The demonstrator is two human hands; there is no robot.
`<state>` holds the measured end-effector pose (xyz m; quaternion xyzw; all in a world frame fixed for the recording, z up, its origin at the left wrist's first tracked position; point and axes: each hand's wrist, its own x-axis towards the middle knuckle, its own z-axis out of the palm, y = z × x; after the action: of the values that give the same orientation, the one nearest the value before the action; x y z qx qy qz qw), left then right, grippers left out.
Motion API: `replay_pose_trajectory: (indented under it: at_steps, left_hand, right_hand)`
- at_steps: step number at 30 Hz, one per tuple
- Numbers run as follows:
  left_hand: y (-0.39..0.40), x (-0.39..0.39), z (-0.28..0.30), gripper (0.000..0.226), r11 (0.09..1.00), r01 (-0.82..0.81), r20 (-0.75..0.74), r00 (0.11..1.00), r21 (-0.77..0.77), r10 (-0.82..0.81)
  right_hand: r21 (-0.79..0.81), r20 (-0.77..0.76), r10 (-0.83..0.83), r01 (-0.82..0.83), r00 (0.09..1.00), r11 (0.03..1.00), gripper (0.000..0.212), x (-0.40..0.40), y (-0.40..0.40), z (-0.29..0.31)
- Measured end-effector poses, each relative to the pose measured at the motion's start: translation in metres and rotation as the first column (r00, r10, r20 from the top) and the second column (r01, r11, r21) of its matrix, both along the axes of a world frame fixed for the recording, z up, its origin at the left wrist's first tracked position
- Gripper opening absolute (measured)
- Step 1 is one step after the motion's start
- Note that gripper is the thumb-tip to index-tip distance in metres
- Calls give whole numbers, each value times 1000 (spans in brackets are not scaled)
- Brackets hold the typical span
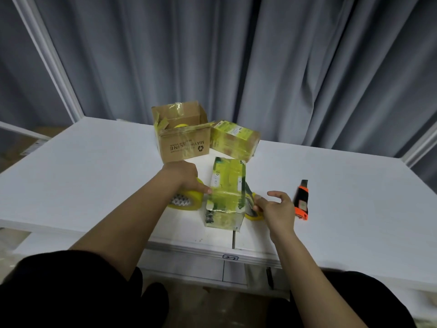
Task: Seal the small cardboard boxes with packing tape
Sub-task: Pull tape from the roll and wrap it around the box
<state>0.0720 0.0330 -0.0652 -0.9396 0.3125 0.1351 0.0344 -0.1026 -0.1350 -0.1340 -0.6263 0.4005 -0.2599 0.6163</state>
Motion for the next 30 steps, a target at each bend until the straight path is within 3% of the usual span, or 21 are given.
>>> replay_pose_trajectory:
  at_steps: [4,6,10,13,15,16,18,20,21,24,27,30]
  left_hand:
    - [-13,-1,3,73,998,0,-39,999,65,3]
    - [-15,-1,3,71,998,-13,-45,999,69,16]
    - [-15,-3,2,69,997,-17,-29,999,76,19]
    - [-14,-4,2,71,997,-21,-26,999,81,23]
    - [-14,-5,0,74,997,-30,-19,999,74,32]
    - [-14,-6,0,75,997,-28,-8,1000,71,29]
    - [-14,-6,0,76,998,-25,7,1000,61,24]
    - [-14,-7,0,75,998,-25,4,1000,53,25]
    - [-14,-7,0,74,998,-24,7,1000,53,23]
    - [-13,-9,-1,72,998,-20,17,1000,57,19]
    - [-12,-10,-3,69,998,-29,26,999,58,28]
    - [-11,-8,-4,64,998,-42,25,999,38,41]
  right_hand:
    - [-94,-65,7,-13,998,995,35,2,-1,-9]
    - [-236,-161,34,-72,986,969,36,3,1,-8]
    - [-625,-396,1,-270,918,732,50,10,6,-1]
    - [-646,-579,-39,-429,815,632,65,10,8,4]
    - [-563,-664,-22,-480,748,673,70,-2,6,1]
    - [-566,-609,-2,-432,793,702,65,-8,5,-1]
    - [-623,-292,29,-213,956,752,43,-15,6,-1]
    - [-522,-30,52,-60,998,851,24,-11,17,6]
    - [-447,9,76,-64,997,892,19,-6,24,10]
    - [-317,-27,109,-112,994,942,17,10,47,10]
    - [-226,-61,26,-39,998,973,32,22,57,6]
    - [-267,-113,-11,-19,994,964,30,25,62,-2]
